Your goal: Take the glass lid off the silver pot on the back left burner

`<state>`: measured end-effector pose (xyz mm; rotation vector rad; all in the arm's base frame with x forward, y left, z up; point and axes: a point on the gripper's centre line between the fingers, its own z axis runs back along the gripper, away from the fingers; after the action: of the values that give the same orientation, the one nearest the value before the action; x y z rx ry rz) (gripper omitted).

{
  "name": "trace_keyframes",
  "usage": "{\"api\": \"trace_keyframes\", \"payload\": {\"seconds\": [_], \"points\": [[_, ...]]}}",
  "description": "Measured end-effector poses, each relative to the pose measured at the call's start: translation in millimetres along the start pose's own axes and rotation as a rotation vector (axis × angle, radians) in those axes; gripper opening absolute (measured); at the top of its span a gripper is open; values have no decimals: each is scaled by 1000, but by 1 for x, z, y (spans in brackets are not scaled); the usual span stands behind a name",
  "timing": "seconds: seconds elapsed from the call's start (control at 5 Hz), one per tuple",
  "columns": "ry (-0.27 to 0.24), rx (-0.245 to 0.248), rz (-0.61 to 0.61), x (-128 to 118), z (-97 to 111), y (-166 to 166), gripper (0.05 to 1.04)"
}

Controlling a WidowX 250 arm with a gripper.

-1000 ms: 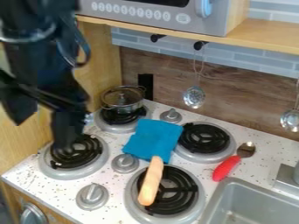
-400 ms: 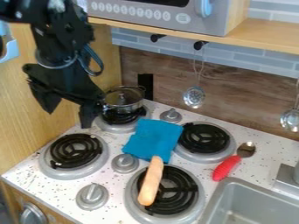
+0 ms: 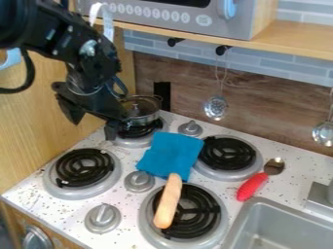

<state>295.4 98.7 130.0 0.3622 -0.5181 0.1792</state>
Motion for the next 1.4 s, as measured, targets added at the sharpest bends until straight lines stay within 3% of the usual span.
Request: {"api": "trace_keyframes", "payload": {"seconds": [0.2,0.6,1.4], "points": [[-66,-9,38,15,-24,12,1001],[-190,-85,197,45,-53,25,1001],[-199,3,262,98,-128,33,1001]]}}
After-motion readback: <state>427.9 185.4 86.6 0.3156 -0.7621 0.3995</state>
